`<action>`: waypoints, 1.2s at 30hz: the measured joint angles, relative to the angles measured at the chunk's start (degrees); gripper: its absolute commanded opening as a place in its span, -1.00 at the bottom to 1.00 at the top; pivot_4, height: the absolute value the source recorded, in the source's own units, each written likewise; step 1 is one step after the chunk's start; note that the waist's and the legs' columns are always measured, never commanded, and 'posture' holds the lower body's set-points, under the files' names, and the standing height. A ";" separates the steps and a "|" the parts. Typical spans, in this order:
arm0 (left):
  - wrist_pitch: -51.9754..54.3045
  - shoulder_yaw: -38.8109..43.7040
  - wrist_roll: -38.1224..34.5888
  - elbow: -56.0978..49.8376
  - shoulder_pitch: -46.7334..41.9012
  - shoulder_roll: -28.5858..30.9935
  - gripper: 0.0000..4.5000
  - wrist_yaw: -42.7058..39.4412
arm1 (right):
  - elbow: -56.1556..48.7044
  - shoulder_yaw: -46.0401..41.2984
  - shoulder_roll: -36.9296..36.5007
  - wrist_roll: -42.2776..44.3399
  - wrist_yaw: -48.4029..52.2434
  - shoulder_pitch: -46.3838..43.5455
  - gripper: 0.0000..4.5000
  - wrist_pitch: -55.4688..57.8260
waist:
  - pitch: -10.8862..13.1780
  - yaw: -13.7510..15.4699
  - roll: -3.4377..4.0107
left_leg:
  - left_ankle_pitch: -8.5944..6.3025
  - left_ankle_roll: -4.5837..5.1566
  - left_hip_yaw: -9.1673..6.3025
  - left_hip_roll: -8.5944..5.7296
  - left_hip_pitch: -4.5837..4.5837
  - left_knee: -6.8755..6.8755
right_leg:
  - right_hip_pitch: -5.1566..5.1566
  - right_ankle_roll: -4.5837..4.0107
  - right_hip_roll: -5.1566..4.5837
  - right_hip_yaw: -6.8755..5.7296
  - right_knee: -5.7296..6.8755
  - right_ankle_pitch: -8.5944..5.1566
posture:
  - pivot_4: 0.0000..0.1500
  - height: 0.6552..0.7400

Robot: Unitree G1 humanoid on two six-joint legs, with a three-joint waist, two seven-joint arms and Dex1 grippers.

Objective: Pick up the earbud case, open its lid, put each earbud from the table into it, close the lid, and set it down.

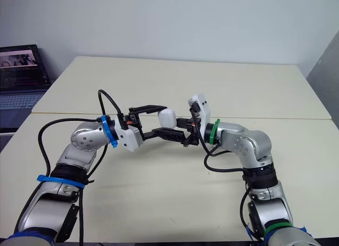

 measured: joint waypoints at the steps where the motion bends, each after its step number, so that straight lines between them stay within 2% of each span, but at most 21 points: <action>1: -0.37 -0.09 0.00 0.44 -0.44 0.00 0.23 0.16 | 0.29 0.03 0.29 -0.02 -0.26 -0.16 1.00 -0.18 | 0.00 -0.01 0.00 | 0.00 0.00 -0.02 0.00 0.00 -0.01 | 0.00 0.00 0.00 -0.02 0.00 0.00 | 1.00 1.00; 4: -0.84 -0.73 -0.01 0.90 -0.80 -0.01 0.23 0.53 | 1.12 0.07 0.48 -0.07 -0.76 -0.23 1.00 -0.47 | 0.00 -0.04 0.00 | 0.00 0.00 -0.03 0.00 0.00 0.00 | 0.01 0.00 0.00 -0.03 0.00 0.00 | 1.00 1.00; 7: -0.94 -0.97 -0.02 1.50 -0.82 -0.11 0.23 1.06 | 2.09 0.05 0.53 -0.21 -0.95 -0.23 0.75 -0.90 | 0.00 -0.05 0.00 | 0.00 0.00 -0.07 0.00 0.00 0.00 | 0.01 0.00 0.01 -0.07 0.01 0.00 | 1.00 1.00; 9: -1.27 -0.97 -0.04 1.49 -1.03 -0.11 0.23 1.24 | 2.46 0.05 0.71 -0.42 -1.12 -0.24 0.48 -1.23 | 0.00 -0.05 0.00 | 0.00 0.00 -0.10 0.00 0.00 0.00 | 0.02 0.00 0.01 -0.10 0.01 0.00 | 1.00 1.00; 15: -2.29 -1.53 -0.11 1.87 -1.70 -0.19 0.23 1.29 | 3.22 -0.41 0.78 -0.69 -1.67 -0.89 -0.54 -1.59 | 0.00 -0.05 0.00 | 0.00 0.00 -0.12 0.00 -0.01 0.00 | 0.03 0.00 0.01 -0.12 0.01 0.00 | 1.00 1.00; 16: -2.26 -1.53 -0.28 1.95 -1.73 -0.20 0.23 1.29 | 3.25 -0.39 0.69 -0.72 -1.60 -1.08 -0.64 -1.61 | 0.00 -0.05 0.00 | 0.00 0.00 -0.12 0.00 -0.01 0.01 | 0.03 0.00 0.01 -0.12 0.01 0.00 | 1.00 1.00; 27: -2.19 -1.88 -1.19 2.34 -2.00 -0.20 0.23 1.20 | 3.68 -0.41 0.49 -0.75 -0.94 -1.60 -0.63 -1.71 | 0.00 -0.05 0.00 | 0.00 0.00 -0.16 0.00 -0.01 0.01 | 0.04 0.00 0.01 -0.15 0.03 0.00 | 1.00 1.00; 29: -2.08 -1.90 -1.26 2.32 -2.00 -0.24 0.55 1.26 | 3.68 -0.37 0.44 -0.95 -0.83 -1.60 -0.63 -1.87 | 0.00 -0.05 0.00 | 0.00 0.00 -0.16 0.00 -0.01 0.01 | 0.04 0.00 0.01 -0.15 0.03 0.00 | 1.00 1.00; 32: -0.97 -2.65 -2.97 0.56 -1.98 -0.26 0.93 0.10 | 4.09 -0.36 0.62 -1.70 -0.93 -1.61 -0.63 -2.64 | 0.00 -0.05 0.00 | 0.00 0.00 -0.18 -0.01 -0.02 0.01 | 0.04 0.00 0.01 -0.17 0.03 0.00 | 1.00 1.00; 33: -0.40 -3.03 -3.94 -0.06 -1.97 -0.24 1.00 -0.34 | 4.21 -0.35 0.63 -1.88 -0.99 -1.62 -0.63 -2.94 | 0.00 -0.05 0.00 | 0.00 0.00 -0.18 0.00 -0.02 0.01 | 0.04 0.00 0.01 -0.17 0.03 0.00 | 1.00 1.00; 36: 3.01 -3.36 -6.60 -2.89 -1.78 0.43 1.00 -3.10 | 5.04 -0.29 0.61 -2.47 -0.99 -1.87 -0.63 -4.31 | 0.00 -0.14 0.01 | 0.00 0.00 -0.18 0.00 -0.02 0.01 | 0.03 0.00 0.02 -0.17 0.04 0.00 | 1.00 1.00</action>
